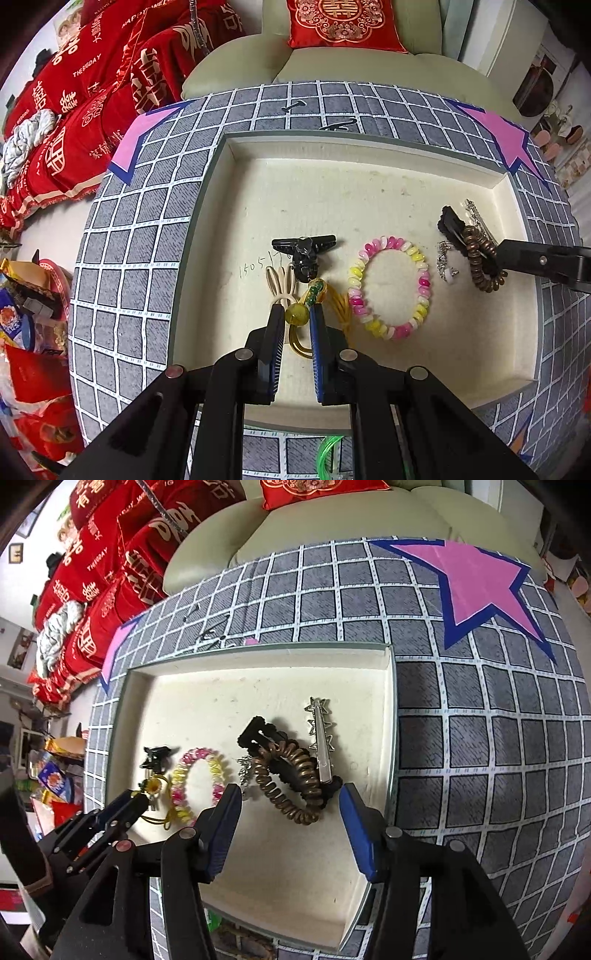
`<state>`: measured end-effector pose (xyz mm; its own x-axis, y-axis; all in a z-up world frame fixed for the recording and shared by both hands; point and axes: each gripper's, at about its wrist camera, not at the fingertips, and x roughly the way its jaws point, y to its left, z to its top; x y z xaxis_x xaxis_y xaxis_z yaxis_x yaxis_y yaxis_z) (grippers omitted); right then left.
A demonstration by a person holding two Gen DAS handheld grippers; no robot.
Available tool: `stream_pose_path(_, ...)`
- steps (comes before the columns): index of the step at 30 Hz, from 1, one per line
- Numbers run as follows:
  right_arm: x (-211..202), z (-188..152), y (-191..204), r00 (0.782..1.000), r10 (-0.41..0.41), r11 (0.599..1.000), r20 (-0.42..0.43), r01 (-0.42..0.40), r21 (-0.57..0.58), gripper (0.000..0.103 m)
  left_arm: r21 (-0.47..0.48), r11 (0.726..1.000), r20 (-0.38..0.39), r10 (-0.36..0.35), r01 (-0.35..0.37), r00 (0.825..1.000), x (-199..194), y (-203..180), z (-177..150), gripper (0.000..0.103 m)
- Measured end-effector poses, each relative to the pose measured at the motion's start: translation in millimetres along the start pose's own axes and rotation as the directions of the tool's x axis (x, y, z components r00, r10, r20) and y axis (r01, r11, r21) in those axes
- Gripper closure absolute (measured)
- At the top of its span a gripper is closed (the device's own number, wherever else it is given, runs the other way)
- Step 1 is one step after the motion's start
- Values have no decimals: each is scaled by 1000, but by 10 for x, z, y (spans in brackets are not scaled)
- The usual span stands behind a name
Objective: Organize jewelry
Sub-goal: 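Open the right tool to drop the coiled bracelet while the left tool drops the hair tie, then move the right tool to the tan braided bracelet while the left tool reaches the green bangle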
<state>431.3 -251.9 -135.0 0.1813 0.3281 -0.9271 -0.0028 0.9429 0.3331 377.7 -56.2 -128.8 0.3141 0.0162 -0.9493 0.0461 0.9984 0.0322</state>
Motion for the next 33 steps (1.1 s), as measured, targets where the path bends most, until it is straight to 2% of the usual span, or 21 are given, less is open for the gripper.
stream_pose_path(14,-225,-50,18,998,42,999,45,-43,21,43,5,1000,6,-20,20,1000,-103,6,47,81)
stream_pose_path(15,-226,-51,15,998,42,999,44,-43,21,43,6,1000,1,-20,20,1000,-98,4,44,60)
stream_pose_path(16,-232,-55,7,998,41,999,44,-42,24,43,5,1000,-3,-19,19,1000,-95,4,40,34)
stream_pose_path(17,-232,-63,4,998,40,999,42,-41,26,43,-2,1000,1,-9,9,1000,-108,13,32,0)
stream_pose_path(19,-224,-84,3,999,36,999,34,-37,31,43,-12,1000,53,2,-2,999,-204,26,12,0)
stream_pose_path(21,-220,-113,-1,999,32,999,30,-33,28,43,-12,1000,41,-14,14,999,-219,28,10,0)
stream_pose_path(23,-210,-140,2,999,27,999,23,-28,29,43,-5,1000,44,1,-1,999,-243,31,5,0)
stream_pose_path(24,-216,-155,0,999,28,999,21,-29,33,36,-4,1000,48,10,-9,999,-268,37,-5,0)
stream_pose_path(25,-225,-164,0,999,30,999,22,-31,38,19,-4,1000,49,10,-9,999,-280,42,-11,0)
stream_pose_path(26,-249,-177,1,999,37,998,30,-38,42,17,-4,1000,49,9,-9,999,-297,47,-20,0)
stream_pose_path(33,-432,-295,61,994,78,995,73,-82,54,15,-10,1000,63,15,-14,998,-470,112,-181,0)
